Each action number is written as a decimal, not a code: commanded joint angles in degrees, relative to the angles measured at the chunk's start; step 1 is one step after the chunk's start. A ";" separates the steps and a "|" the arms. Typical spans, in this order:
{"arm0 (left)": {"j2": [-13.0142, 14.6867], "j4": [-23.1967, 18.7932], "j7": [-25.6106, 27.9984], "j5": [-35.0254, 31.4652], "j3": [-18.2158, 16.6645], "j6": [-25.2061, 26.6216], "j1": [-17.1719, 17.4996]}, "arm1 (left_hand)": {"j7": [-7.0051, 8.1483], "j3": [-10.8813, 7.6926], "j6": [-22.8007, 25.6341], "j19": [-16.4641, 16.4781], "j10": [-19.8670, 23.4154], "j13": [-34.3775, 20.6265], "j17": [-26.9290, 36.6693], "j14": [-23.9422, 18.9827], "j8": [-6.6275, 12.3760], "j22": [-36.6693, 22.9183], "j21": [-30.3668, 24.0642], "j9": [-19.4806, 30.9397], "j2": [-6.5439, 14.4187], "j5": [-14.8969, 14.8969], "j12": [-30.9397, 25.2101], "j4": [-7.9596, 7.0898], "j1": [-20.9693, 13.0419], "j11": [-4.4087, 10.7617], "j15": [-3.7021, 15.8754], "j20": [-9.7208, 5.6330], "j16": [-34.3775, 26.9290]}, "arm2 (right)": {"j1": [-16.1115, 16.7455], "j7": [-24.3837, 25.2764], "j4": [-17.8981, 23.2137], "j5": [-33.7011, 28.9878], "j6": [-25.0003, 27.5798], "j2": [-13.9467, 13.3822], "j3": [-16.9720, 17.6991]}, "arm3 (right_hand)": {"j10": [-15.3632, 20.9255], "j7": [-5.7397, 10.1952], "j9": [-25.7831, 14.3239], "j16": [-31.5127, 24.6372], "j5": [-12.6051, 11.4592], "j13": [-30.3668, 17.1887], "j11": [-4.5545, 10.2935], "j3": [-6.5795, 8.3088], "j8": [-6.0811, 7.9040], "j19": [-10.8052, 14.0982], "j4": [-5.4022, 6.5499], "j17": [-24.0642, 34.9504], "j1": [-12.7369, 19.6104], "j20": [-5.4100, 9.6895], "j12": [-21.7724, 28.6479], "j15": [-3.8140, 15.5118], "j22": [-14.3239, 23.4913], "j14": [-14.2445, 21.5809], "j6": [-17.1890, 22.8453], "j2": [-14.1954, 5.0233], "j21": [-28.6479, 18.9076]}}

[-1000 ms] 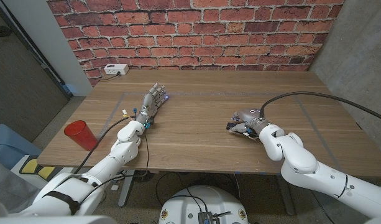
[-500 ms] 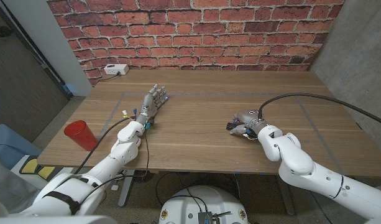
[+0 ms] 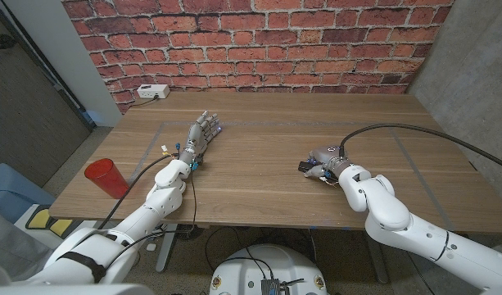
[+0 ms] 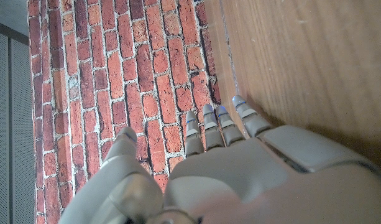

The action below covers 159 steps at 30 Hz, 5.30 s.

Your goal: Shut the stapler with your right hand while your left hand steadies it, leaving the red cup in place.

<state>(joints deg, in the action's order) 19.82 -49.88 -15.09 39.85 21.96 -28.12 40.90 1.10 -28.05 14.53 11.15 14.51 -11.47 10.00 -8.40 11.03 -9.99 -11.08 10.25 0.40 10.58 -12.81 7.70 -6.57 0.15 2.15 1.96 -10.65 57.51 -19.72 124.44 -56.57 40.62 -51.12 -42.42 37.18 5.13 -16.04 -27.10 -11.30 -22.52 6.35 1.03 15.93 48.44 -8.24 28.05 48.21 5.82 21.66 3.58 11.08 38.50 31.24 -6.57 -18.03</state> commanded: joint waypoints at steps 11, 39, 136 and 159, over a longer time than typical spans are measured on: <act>0.16 -0.52 0.13 0.19 -0.21 -0.06 0.51 | 0.17 0.13 0.59 0.60 0.53 -0.14 0.22 -0.56 -0.03 -0.12 -0.22 0.23 0.09 -0.04 -0.12 -0.24 0.68 0.23 1.06 -0.12 -0.11 | -0.04 -2.23 -0.85 -2.42 -1.00 1.10 -0.20 | 2.46 0.79 -0.75 -0.12 0.76 -0.71 0.17 0.66 1.69 1.13 0.02 0.39 0.96 1.07 1.57 9.46 0.15 2.28 3.65 -0.07 -0.68; 0.97 -3.17 1.17 0.57 -0.56 0.20 2.53 | 0.20 0.27 0.53 0.65 0.53 -0.14 0.24 -0.67 -0.11 -0.12 -0.20 0.23 0.13 0.00 -0.04 -0.38 0.98 0.17 1.13 0.01 -0.08 | 2.56 4.15 -0.50 -0.42 -4.23 1.24 2.35 | 11.03 5.24 -2.13 -2.03 0.88 -5.20 4.59 11.95 2.28 1.13 0.08 8.06 15.96 5.79 8.09 10.04 4.54 13.17 11.52 -4.09 -7.74; 0.07 -9.25 3.34 1.67 -1.38 -1.95 5.90 | -0.10 0.68 2.20 1.72 2.44 -0.16 0.20 -2.22 0.18 -0.10 -0.33 0.23 0.18 0.15 -0.42 -0.59 1.73 0.35 1.58 -0.73 -0.20 | 11.39 30.18 8.48 14.97 -12.58 5.41 17.89 | 13.62 2.97 -6.43 1.76 1.27 -7.61 4.20 18.71 0.96 -2.10 0.99 16.66 15.85 5.81 10.34 9.87 7.96 18.72 15.76 -3.51 -21.48; -0.33 -10.26 4.66 0.70 -0.50 -1.76 5.94 | -0.22 0.65 2.48 1.69 2.63 -0.17 0.20 -2.23 0.17 -0.10 -0.25 0.24 0.30 0.18 -0.39 -0.54 1.67 0.40 1.48 -0.78 -0.09 | 15.59 45.54 5.58 29.41 -27.65 7.85 24.79 | 13.93 2.49 -6.52 2.41 1.33 -7.42 4.01 19.34 0.43 -2.66 0.68 17.81 15.61 5.90 10.30 9.85 7.97 19.31 16.54 -3.30 -23.63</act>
<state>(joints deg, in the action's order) 19.50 -59.15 -11.04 40.95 21.14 -30.08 46.46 0.92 -27.57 16.78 12.69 16.67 -11.47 9.99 -10.13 11.03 -9.98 -11.08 10.25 0.47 10.58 -12.80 7.22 -4.99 0.74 2.24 1.45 -10.64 71.74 19.31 131.35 -32.92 19.57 -44.76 -19.97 47.31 5.54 -22.54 -24.81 -9.77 -29.59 7.07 11.58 16.36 46.15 -5.00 45.61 60.43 5.21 31.87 6.37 18.75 55.40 44.95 -6.41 -41.10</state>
